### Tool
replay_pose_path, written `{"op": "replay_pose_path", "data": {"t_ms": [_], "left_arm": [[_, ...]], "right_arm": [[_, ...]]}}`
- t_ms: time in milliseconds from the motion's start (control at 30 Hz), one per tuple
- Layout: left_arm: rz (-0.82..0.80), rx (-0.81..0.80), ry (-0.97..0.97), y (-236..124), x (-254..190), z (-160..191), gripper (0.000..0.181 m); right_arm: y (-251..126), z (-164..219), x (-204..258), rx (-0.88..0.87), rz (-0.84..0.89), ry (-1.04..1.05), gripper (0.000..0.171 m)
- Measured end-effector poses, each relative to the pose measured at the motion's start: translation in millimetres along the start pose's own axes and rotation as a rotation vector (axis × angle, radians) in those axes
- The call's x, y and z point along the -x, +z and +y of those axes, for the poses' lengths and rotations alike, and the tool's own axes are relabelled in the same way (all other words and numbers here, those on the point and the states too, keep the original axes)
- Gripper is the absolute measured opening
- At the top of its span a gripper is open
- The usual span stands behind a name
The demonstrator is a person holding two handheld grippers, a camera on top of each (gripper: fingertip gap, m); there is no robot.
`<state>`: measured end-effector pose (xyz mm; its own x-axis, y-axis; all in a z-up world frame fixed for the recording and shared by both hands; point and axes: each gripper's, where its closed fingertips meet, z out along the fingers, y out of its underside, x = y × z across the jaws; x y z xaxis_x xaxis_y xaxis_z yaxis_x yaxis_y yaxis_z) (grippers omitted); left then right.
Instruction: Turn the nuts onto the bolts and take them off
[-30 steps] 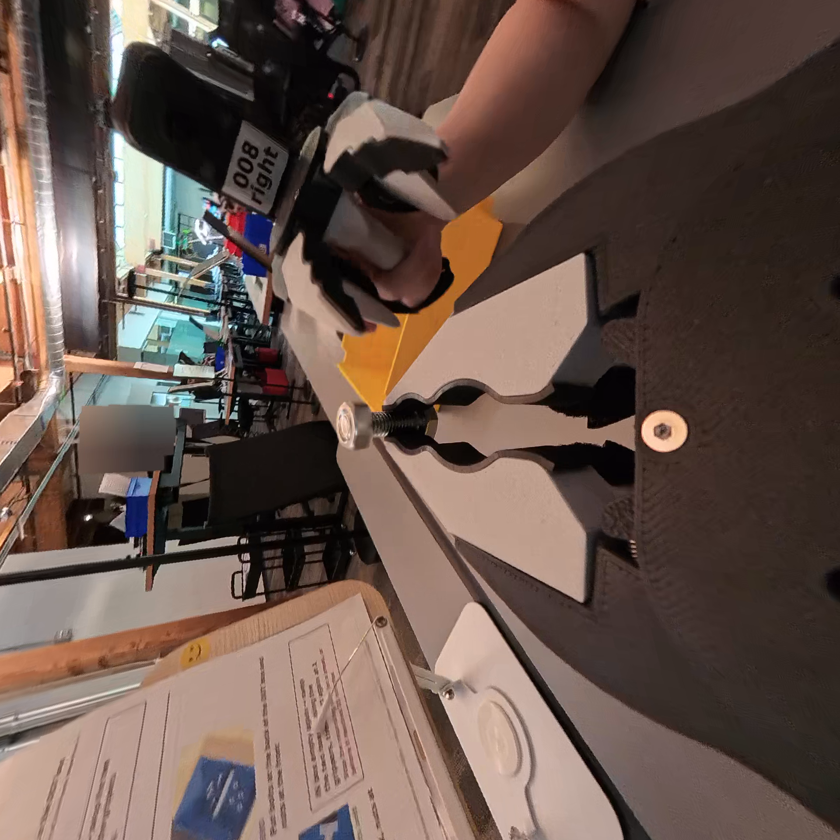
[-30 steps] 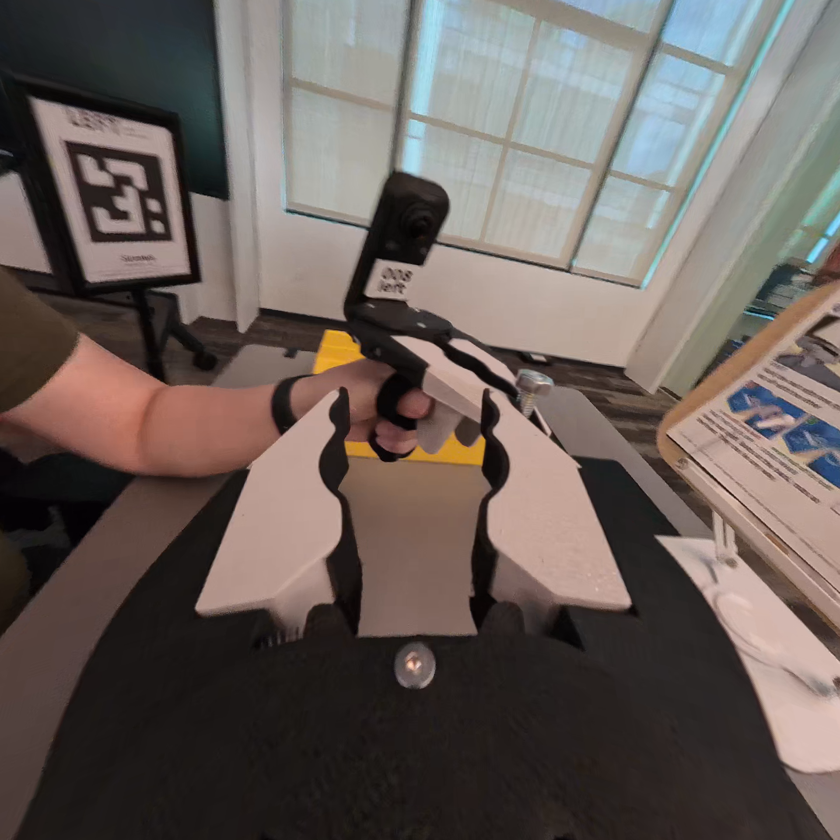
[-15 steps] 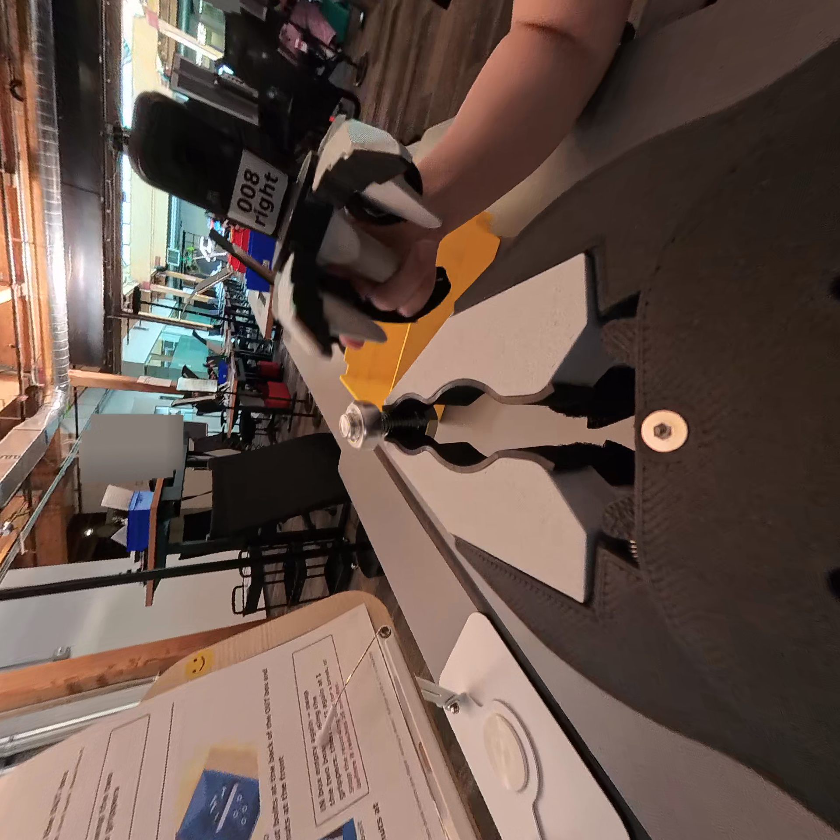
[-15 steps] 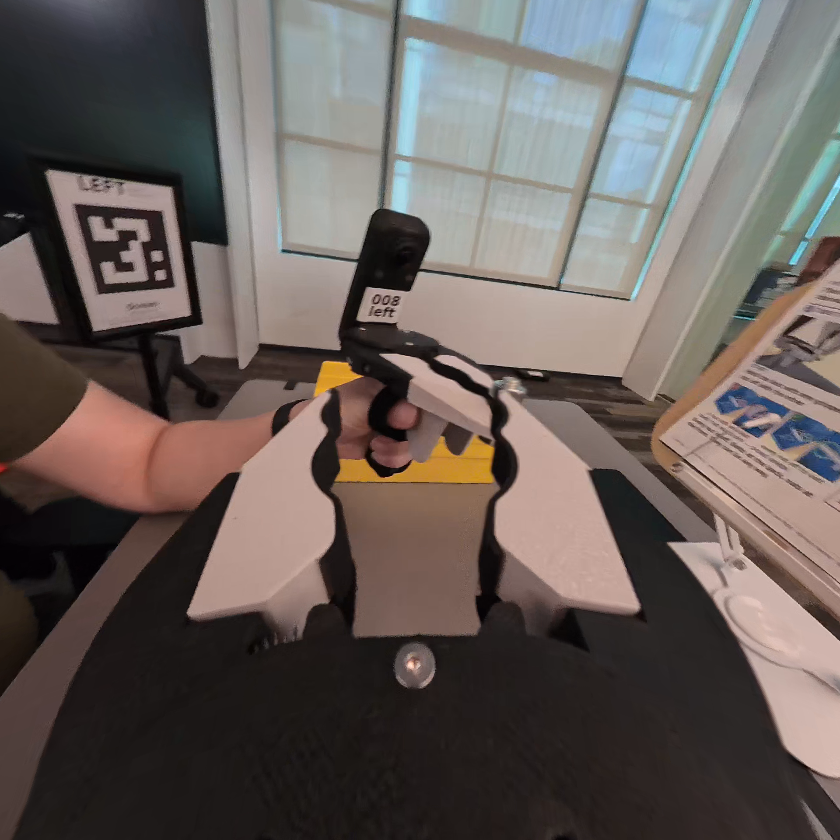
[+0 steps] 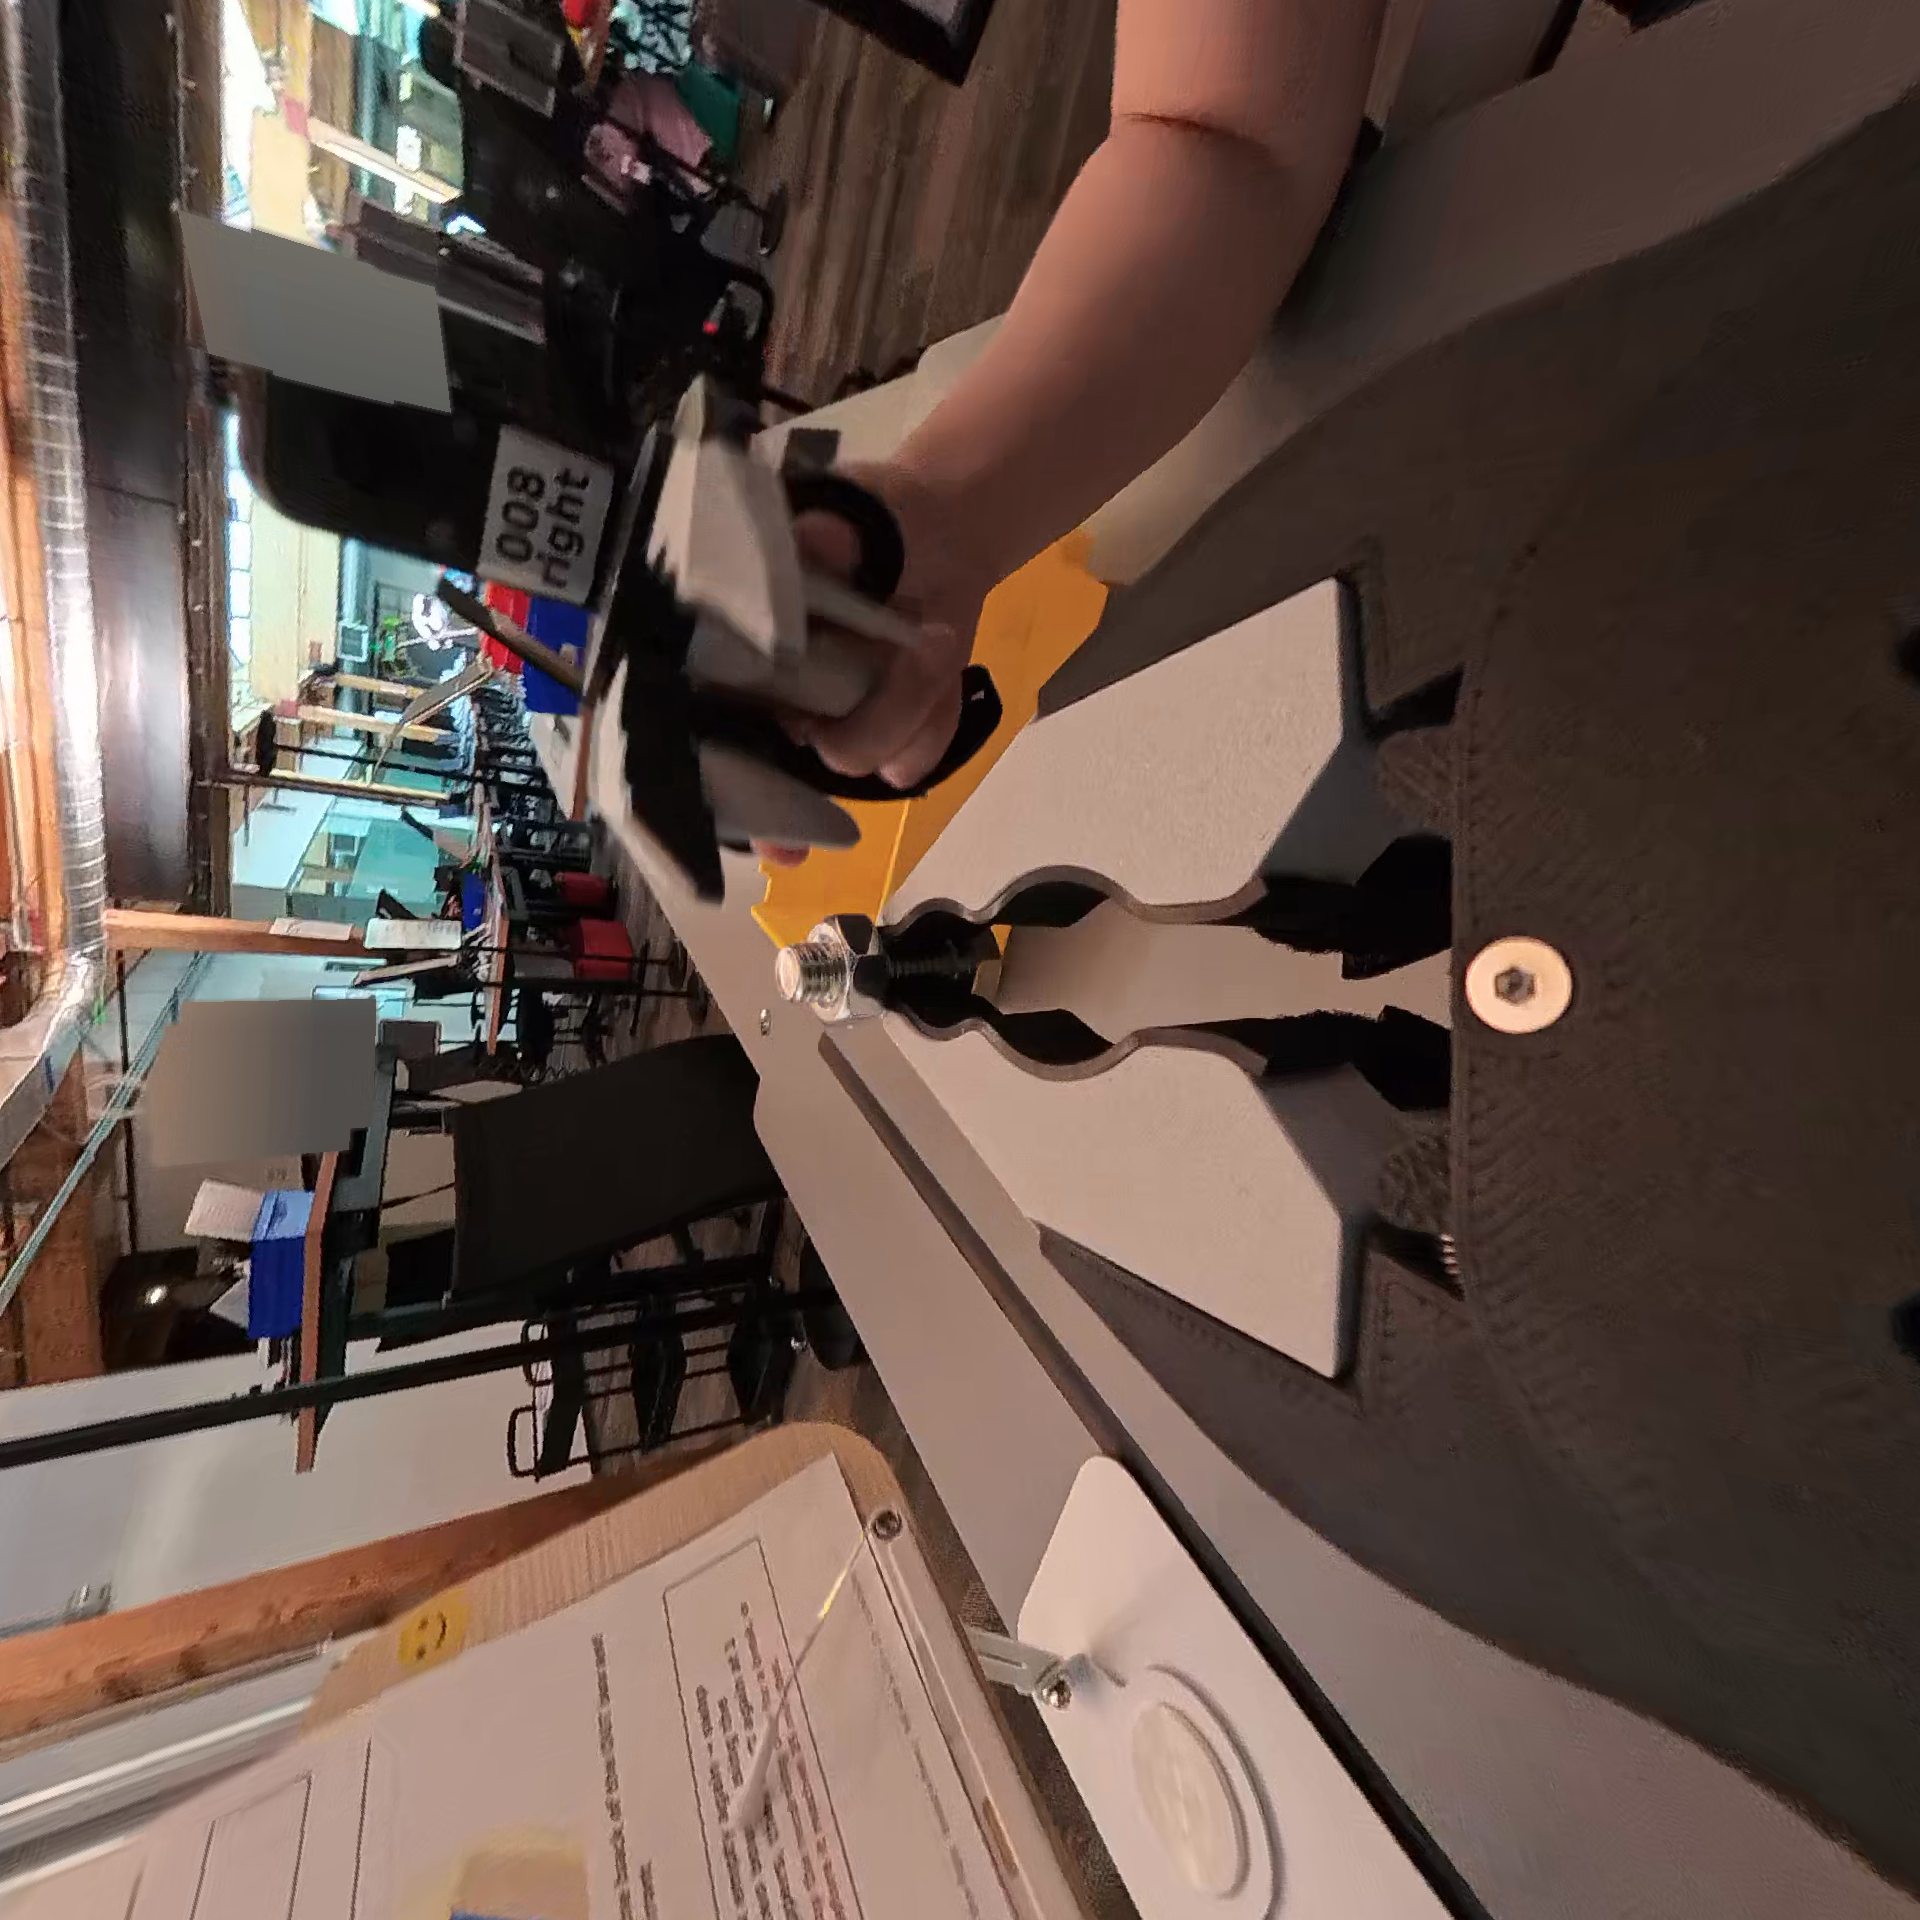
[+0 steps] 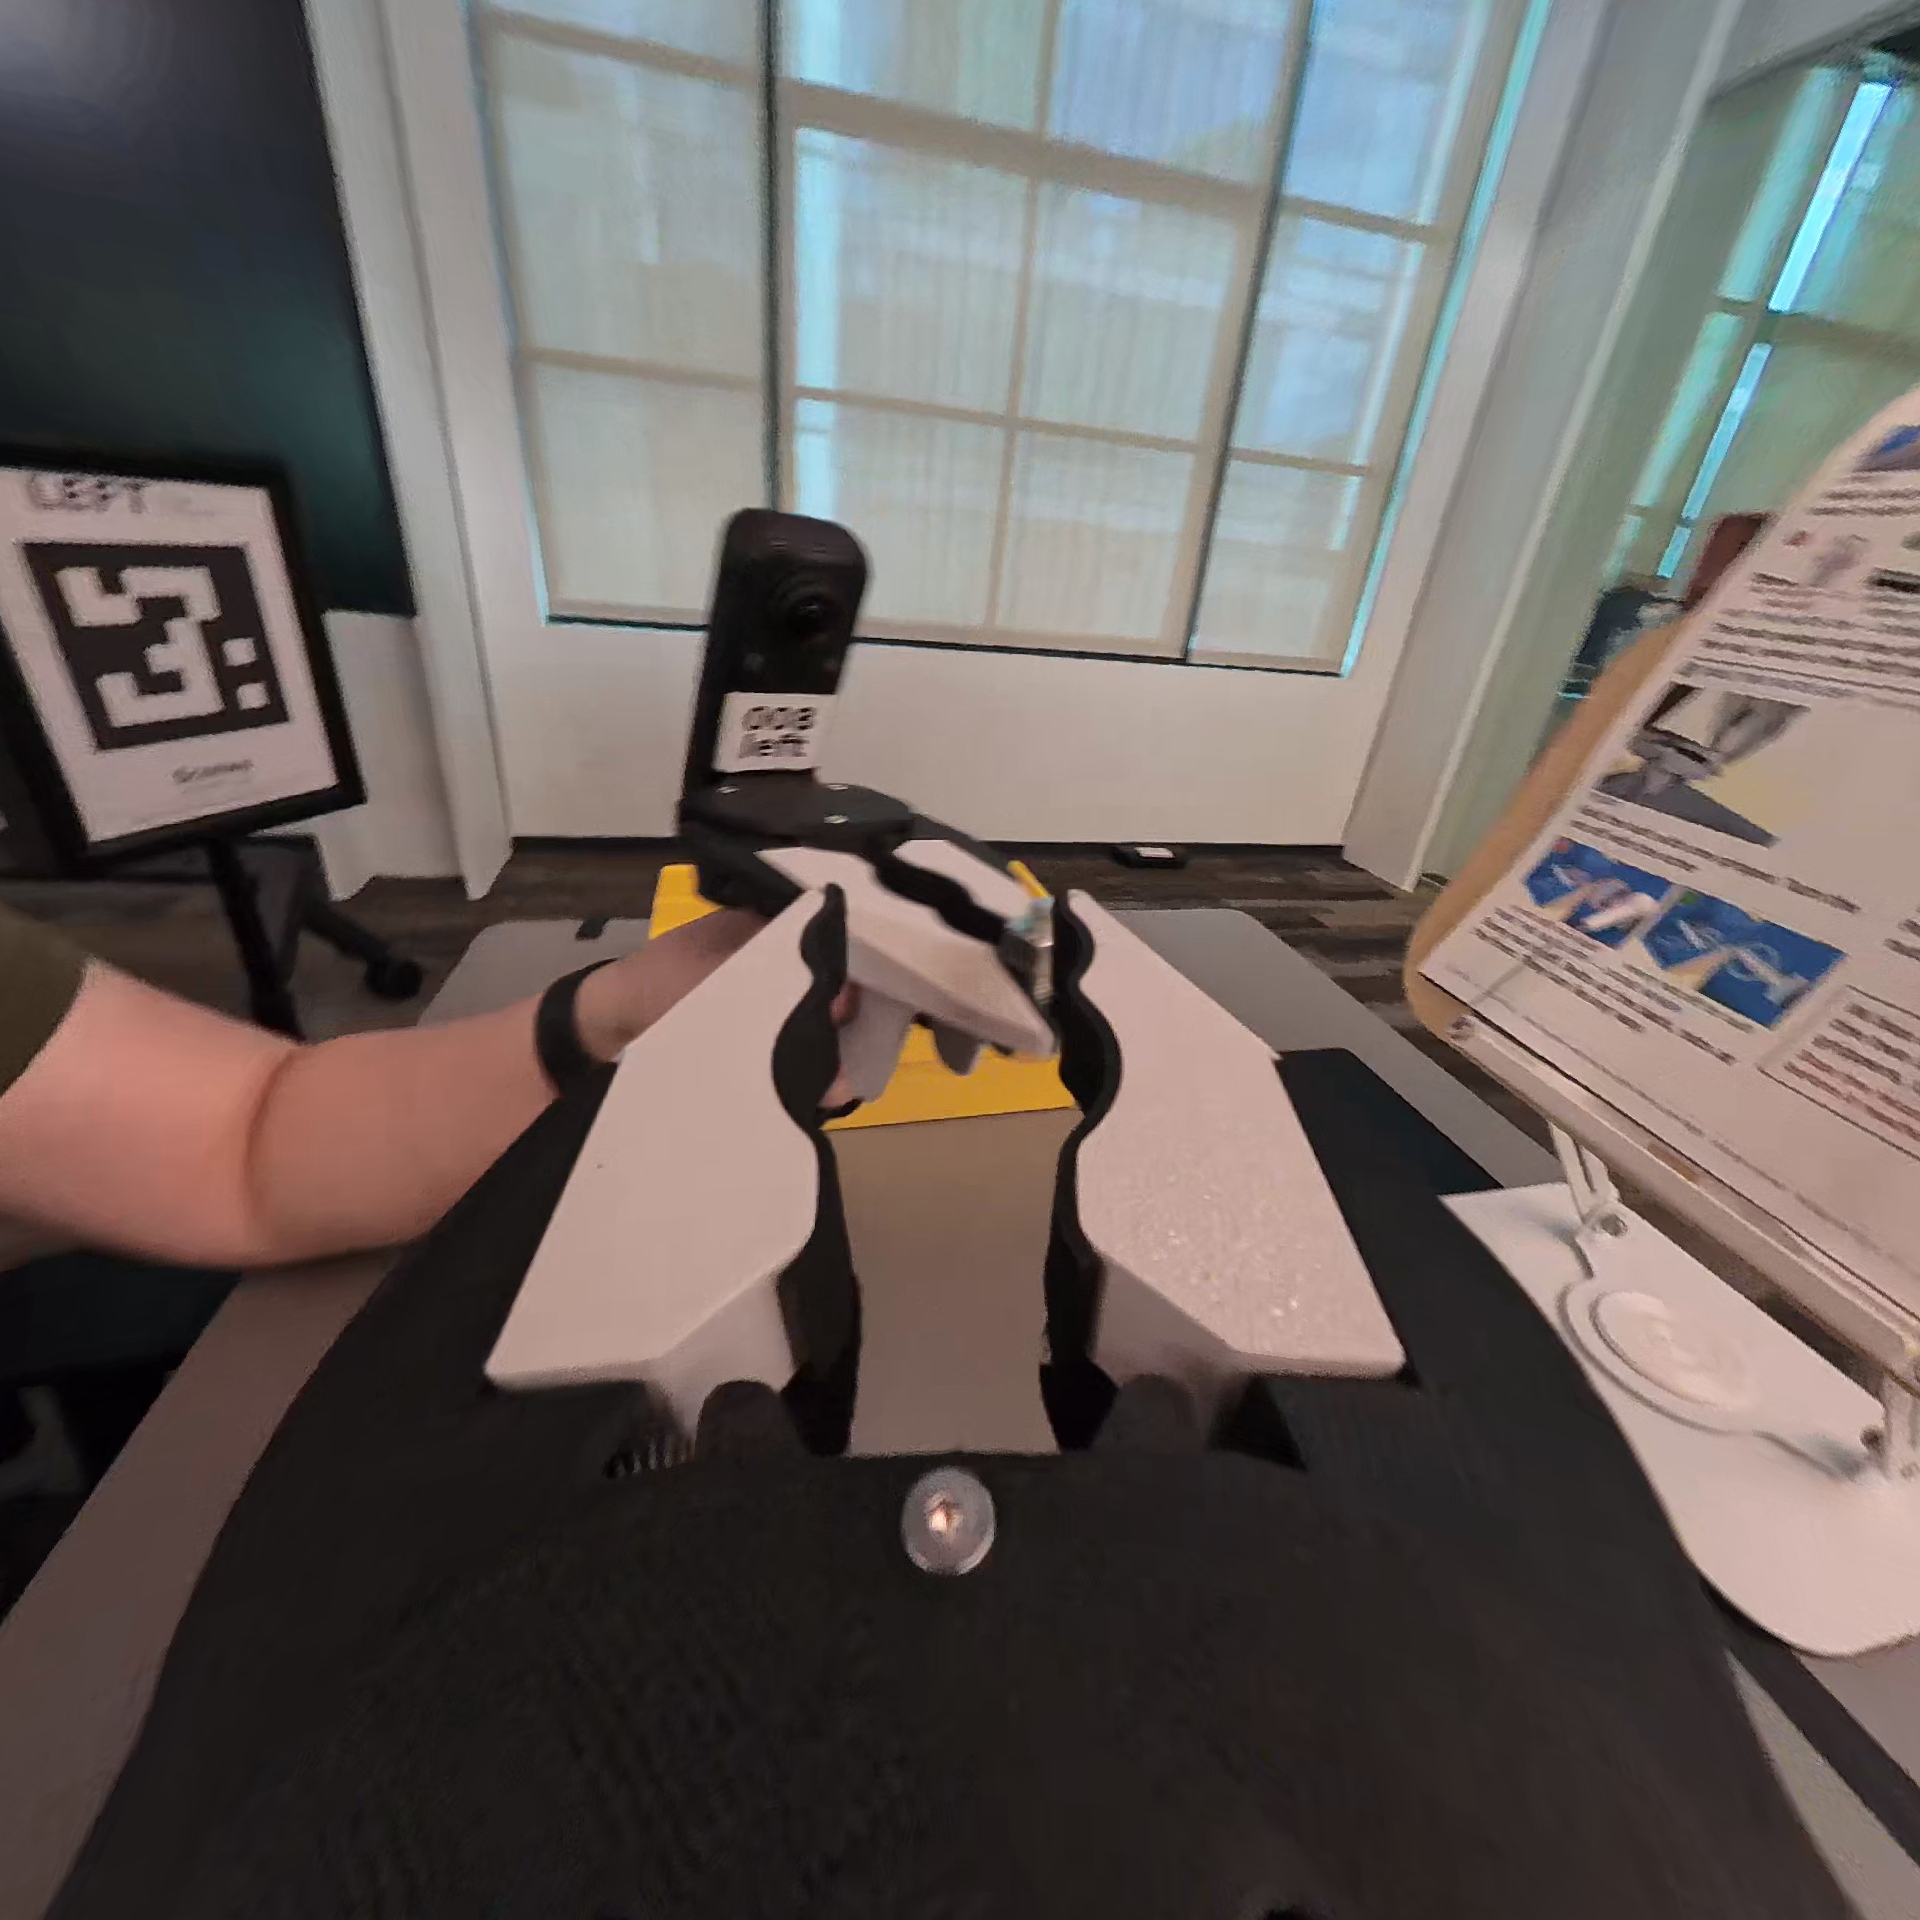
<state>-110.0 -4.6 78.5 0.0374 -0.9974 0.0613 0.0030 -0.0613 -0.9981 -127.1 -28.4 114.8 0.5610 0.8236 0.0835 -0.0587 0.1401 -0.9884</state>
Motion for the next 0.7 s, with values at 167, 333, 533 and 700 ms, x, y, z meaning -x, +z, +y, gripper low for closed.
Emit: {"op": "replay_pose_path", "data": {"t_ms": [167,333,533,700], "left_arm": [[0.027,0.039,0.047,11,-16,8,0.007],[0.032,0.043,0.054,13,-18,9,0.007],[0.033,0.04,0.067,13,-21,7,0.007],[0.079,0.012,0.039,12,-29,1,0.007]], "right_arm": [[3,14,-16,0.044,0.066,0.05,0.019],[2,18,-15,0.069,0.039,0.097,0.008],[2,17,-12,0.086,0.025,0.112,0.008],[-1,10,-8,0.054,-0.001,0.114,0.008]]}}
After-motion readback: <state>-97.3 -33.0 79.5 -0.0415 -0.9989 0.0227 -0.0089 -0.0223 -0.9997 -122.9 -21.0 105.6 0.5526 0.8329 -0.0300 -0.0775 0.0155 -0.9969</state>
